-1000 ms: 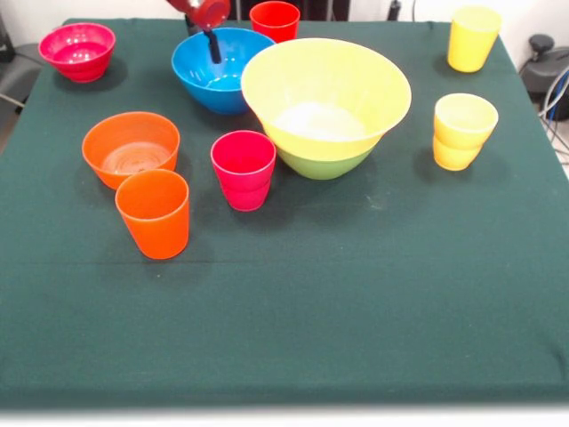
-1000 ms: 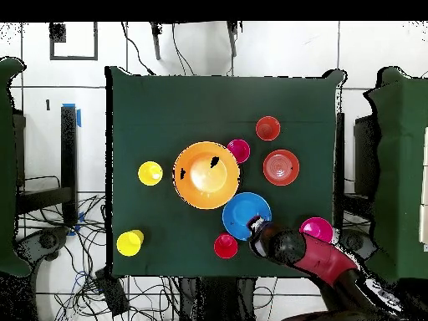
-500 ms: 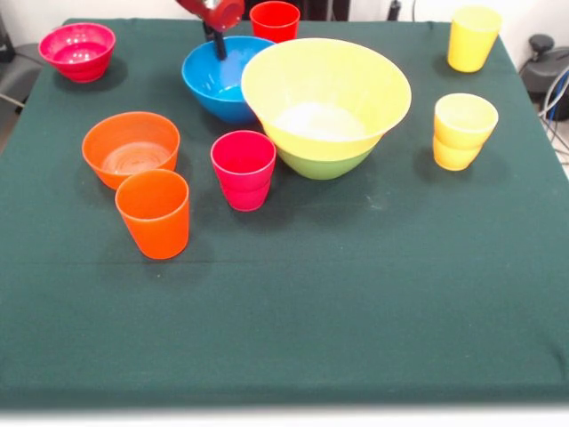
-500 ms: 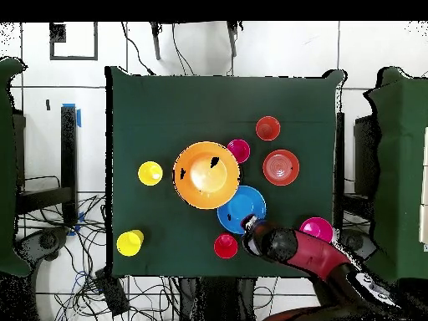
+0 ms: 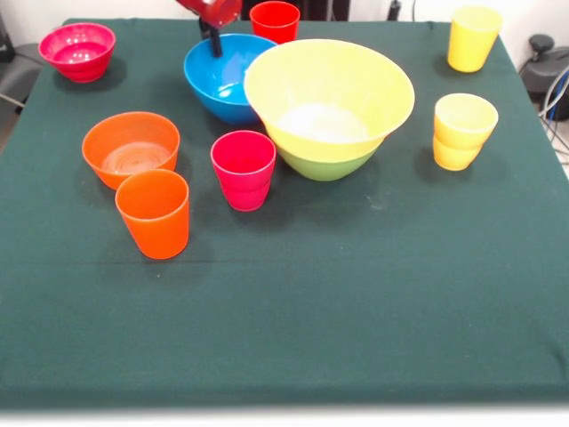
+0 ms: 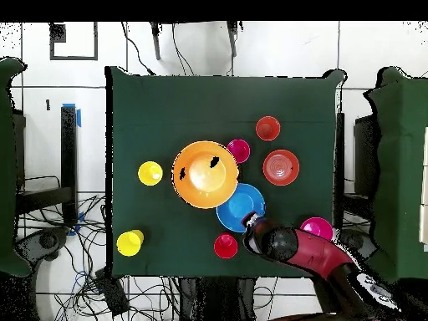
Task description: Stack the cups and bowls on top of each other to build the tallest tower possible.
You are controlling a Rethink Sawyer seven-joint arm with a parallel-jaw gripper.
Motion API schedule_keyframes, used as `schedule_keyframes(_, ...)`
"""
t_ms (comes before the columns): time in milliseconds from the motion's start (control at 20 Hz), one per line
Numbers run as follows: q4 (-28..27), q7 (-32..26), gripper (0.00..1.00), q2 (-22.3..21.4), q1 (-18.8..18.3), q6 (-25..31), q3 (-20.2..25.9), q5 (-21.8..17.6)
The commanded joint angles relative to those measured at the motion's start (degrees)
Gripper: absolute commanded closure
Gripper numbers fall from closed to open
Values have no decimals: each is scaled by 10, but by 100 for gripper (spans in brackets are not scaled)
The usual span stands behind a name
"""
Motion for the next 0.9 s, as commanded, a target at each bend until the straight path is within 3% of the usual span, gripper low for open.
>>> schedule_keyframes(50,1,-2,100,-8,32,44,19,-21)
schedule_keyframes(900,80,-54,100,-130,-22,117,13,-38)
